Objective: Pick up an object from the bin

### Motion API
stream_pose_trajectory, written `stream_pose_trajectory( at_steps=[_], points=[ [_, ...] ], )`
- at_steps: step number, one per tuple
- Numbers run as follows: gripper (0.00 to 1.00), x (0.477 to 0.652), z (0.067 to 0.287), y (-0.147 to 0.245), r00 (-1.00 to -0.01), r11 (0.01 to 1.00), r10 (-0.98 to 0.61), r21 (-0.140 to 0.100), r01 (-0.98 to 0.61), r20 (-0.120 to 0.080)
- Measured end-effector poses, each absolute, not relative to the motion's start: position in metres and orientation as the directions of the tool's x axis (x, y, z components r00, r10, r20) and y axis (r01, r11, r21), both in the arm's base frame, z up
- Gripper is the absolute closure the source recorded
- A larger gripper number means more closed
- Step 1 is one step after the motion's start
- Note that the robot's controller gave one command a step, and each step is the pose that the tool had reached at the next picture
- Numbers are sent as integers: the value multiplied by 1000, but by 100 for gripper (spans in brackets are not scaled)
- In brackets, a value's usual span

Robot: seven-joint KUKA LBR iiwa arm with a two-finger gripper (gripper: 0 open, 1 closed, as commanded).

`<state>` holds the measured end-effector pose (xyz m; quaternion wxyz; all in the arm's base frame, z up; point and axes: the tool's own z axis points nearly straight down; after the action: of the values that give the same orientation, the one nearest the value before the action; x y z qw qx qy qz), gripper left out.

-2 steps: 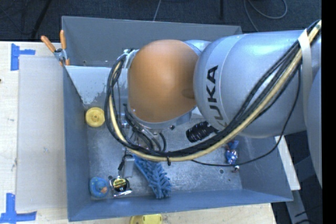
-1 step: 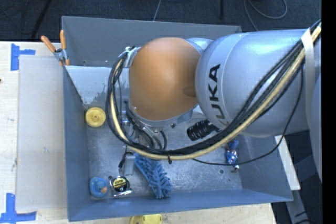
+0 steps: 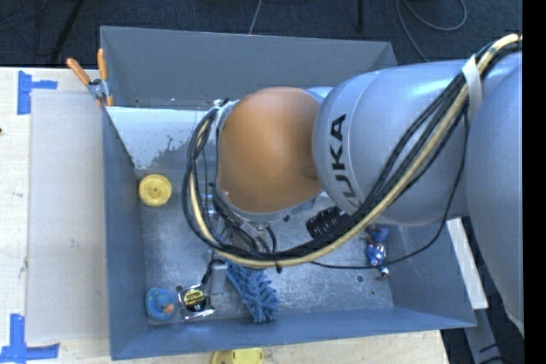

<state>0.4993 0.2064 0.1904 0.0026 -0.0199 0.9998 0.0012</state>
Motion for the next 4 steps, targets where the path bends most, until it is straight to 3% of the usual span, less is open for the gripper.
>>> stream_pose_trajectory(
  at_steps=[1, 2, 3, 4],
  points=[
    [0, 508, 122, 186, -992, 992, -125, 0, -125, -2],
    [0, 491, 100, 170, -990, 990, -143, -1, -143, 5],
    [0, 482, 77, 120, -973, 973, -229, 2, -229, -9],
    [0, 495, 84, 101, -988, 988, -153, 0, -153, 1]
  ],
)
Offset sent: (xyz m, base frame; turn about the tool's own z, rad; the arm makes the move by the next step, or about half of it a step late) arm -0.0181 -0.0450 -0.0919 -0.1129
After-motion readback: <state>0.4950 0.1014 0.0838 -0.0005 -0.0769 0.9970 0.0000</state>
